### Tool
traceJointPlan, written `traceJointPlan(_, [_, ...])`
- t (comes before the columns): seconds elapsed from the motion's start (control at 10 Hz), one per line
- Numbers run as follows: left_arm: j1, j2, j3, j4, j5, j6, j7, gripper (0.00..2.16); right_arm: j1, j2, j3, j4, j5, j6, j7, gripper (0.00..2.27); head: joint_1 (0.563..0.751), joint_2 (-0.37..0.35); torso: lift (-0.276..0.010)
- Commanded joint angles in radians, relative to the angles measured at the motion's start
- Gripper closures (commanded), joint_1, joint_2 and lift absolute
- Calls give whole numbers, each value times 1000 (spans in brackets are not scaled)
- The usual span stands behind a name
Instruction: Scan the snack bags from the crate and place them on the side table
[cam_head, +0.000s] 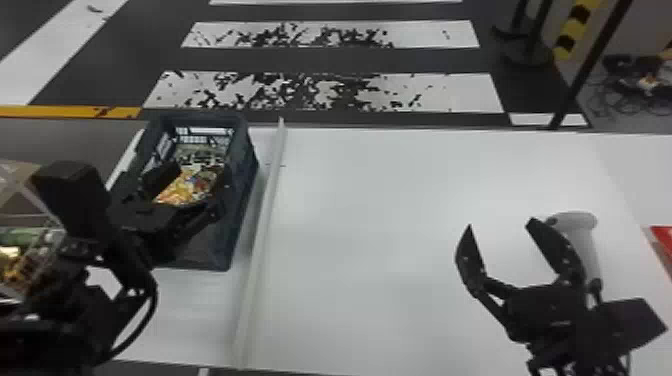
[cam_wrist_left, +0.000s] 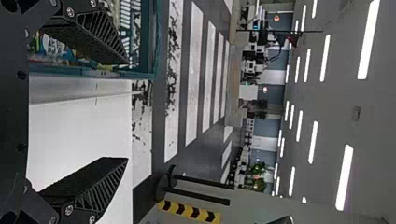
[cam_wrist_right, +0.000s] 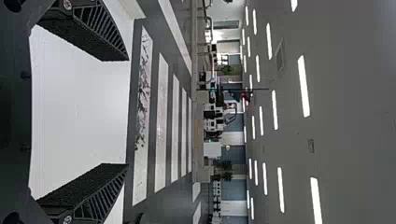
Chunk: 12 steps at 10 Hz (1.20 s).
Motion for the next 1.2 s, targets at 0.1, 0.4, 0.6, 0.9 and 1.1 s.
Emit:
traceJointPlan(0.1, [-152, 147, 135, -10, 34, 274, -38, 164, 5, -2, 0, -3, -1, 7, 2, 63, 695, 139, -94])
traceJointPlan(0.4, [-238, 257, 170, 107, 25, 296, -127, 161, 14, 0, -1, -3, -3, 4, 2, 63, 695, 232, -94])
traceJointPlan(0.6, [-310, 306, 160, 191, -46, 366, -191, 147, 20, 0, -1, -6, -3, 4, 2, 63, 695, 256, -94])
traceJointPlan(0.9, [-497, 297, 72, 317, -297, 553, -387, 144, 20, 0, -1, -10, -9, 4, 2, 63, 695, 281, -94])
traceJointPlan(1.1, [-566, 294, 17, 413, -362, 565, -424, 140, 20, -2, -1, -10, -15, 4, 3, 63, 695, 281, -94])
